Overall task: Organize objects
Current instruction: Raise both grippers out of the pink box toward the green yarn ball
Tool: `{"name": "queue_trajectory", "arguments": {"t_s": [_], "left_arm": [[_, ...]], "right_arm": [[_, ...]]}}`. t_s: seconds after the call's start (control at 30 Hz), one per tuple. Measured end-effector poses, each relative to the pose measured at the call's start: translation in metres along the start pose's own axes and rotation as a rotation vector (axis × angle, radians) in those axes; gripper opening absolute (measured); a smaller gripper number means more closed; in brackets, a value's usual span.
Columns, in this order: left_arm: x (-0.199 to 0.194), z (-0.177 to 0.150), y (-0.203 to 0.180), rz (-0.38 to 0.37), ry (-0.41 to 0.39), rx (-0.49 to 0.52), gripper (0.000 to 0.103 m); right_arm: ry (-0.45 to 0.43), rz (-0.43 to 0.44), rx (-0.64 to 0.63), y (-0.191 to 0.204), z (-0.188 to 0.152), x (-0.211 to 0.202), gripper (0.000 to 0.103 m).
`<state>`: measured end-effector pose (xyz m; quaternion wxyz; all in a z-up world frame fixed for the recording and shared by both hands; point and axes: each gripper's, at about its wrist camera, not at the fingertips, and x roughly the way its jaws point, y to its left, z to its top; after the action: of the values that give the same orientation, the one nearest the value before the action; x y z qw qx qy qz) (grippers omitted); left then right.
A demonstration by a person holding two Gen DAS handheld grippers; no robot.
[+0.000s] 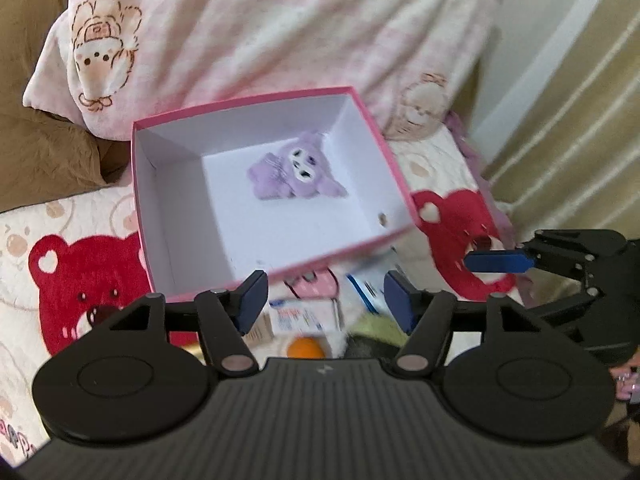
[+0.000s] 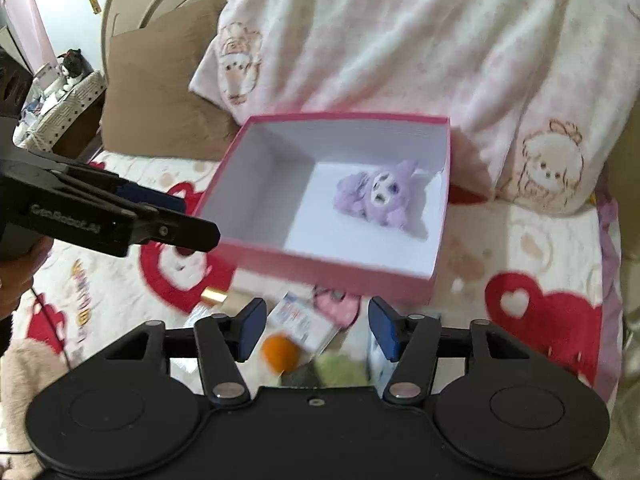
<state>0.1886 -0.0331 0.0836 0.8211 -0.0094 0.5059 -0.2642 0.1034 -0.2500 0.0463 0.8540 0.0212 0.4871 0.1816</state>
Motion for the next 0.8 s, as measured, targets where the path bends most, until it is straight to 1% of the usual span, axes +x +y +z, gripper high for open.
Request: {"name": "queue_trajectory", "arguments": {"t_s": [0.1, 0.2, 0.23, 0.3, 0.37, 0.47, 0.6, 0.63, 0.67, 0.7, 0.73, 0.8], "left_arm": [[-0.017, -0.016, -0.007, 0.001, -0.007, 0.05, 0.07], [-0.023, -0.032, -0.01, 0.006, -0.018, 0.081, 0.075], [-0.023, -0.039, -0.01, 0.018, -0.029, 0.085, 0.079], [-0.018, -0.052, -0.011, 0.04, -0.033, 0.105, 0.079], [-0.01, -0.063, -0.01, 0.042, -0.032, 0.105, 0.079], [0.006, -0.077, -0.007, 0.01, -0.047, 0.081, 0.079], [0.034, -0.092, -0.006, -0.034, -0.028, 0.041, 0.079], [0.041, -0.095, -0.006, -0.043, -0.019, 0.03, 0.079], [0.048, -0.097, -0.005, -0.061, -0.017, 0.006, 0.077], [0.053, -0.099, -0.005, -0.078, -0.029, -0.015, 0.077], [0.059, -0.102, -0.006, -0.091, -0.04, -0.019, 0.077], [0.071, -0.107, -0.01, -0.107, -0.03, 0.01, 0.077]], "right_arm": [[0.003, 0.026, -0.006, 0.007, -0.017, -0.018, 0.066], [-0.038, 0.076, -0.022, 0.014, -0.037, -0.022, 0.075], [-0.055, 0.077, -0.025, 0.016, -0.046, -0.022, 0.081], [-0.082, 0.078, -0.03, 0.018, -0.062, -0.018, 0.081], [-0.093, 0.081, -0.01, 0.018, -0.077, -0.013, 0.081], [-0.102, 0.102, 0.033, 0.017, -0.097, -0.003, 0.081], [-0.119, 0.084, 0.089, 0.012, -0.117, 0.017, 0.082], [-0.123, 0.084, 0.089, 0.011, -0.122, 0.022, 0.082], [-0.134, 0.07, 0.062, 0.013, -0.127, 0.027, 0.082], [-0.147, 0.043, 0.028, 0.016, -0.133, 0.033, 0.082], [-0.145, 0.017, 0.012, 0.017, -0.138, 0.04, 0.082], [-0.139, 0.013, 0.014, 0.016, -0.145, 0.048, 0.082]]}}
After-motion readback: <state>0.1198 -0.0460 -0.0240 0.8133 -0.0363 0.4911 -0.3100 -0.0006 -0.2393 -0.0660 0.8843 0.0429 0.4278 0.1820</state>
